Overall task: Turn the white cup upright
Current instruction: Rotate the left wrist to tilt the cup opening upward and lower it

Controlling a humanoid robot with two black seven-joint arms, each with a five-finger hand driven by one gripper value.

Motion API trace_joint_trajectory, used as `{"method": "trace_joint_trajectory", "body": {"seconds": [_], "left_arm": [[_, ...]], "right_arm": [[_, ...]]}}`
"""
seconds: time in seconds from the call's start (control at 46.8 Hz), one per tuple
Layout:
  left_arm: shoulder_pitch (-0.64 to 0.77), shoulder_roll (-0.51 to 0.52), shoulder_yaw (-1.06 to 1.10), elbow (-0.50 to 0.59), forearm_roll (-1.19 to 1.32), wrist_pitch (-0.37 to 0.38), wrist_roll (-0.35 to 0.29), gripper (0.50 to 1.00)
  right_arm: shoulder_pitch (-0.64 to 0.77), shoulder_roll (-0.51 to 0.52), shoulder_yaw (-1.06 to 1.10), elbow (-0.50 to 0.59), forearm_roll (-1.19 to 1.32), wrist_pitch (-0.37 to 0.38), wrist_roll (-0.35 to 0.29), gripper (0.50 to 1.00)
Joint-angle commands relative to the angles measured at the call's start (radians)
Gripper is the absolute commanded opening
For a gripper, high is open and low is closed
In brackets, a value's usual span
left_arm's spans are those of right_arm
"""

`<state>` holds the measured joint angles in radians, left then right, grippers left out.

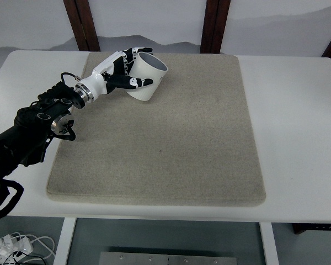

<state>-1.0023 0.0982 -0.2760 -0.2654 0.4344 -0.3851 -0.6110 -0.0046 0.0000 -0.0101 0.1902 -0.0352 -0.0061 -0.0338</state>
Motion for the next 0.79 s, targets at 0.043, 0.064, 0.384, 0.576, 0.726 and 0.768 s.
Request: {"method": "trace_joint_trajectory", "body": {"seconds": [0.043,0.064,0.384,0.576,0.726,0.768], "left_arm": [[0.004,-0.02,0.0,-0.003,0.032,0.046,0.0,0.5],[0.007,-0.023,0.0,-0.003,0.036,0.054,0.0,0.5],[0.025,-0.029,0.0,-0.008,0.046,0.092,0.0,0.5],[0.047,-0.026,-0.002,-0.008,0.043,0.089,0.0,0.5],[0.054,-0.021,-0.006,-0.008,0.038,0.084,0.0,0.645],[0.057,-0.02,-0.012,-0.008,0.035,0.084,0.0,0.677]], "right_arm": [[0.0,0.0,-0.001,0.0,0.0,0.0,0.0,0.952],[0.0,0.0,-0.001,0.0,0.0,0.0,0.0,0.952],[0.0,0.0,-0.001,0.0,0.0,0.0,0.0,0.952],[0.0,0.0,0.001,0.0,0.0,0.0,0.0,0.952],[0.0,0.0,-0.001,0.0,0.0,0.0,0.0,0.952],[0.0,0.0,0.001,0.0,0.0,0.0,0.0,0.952]]}}
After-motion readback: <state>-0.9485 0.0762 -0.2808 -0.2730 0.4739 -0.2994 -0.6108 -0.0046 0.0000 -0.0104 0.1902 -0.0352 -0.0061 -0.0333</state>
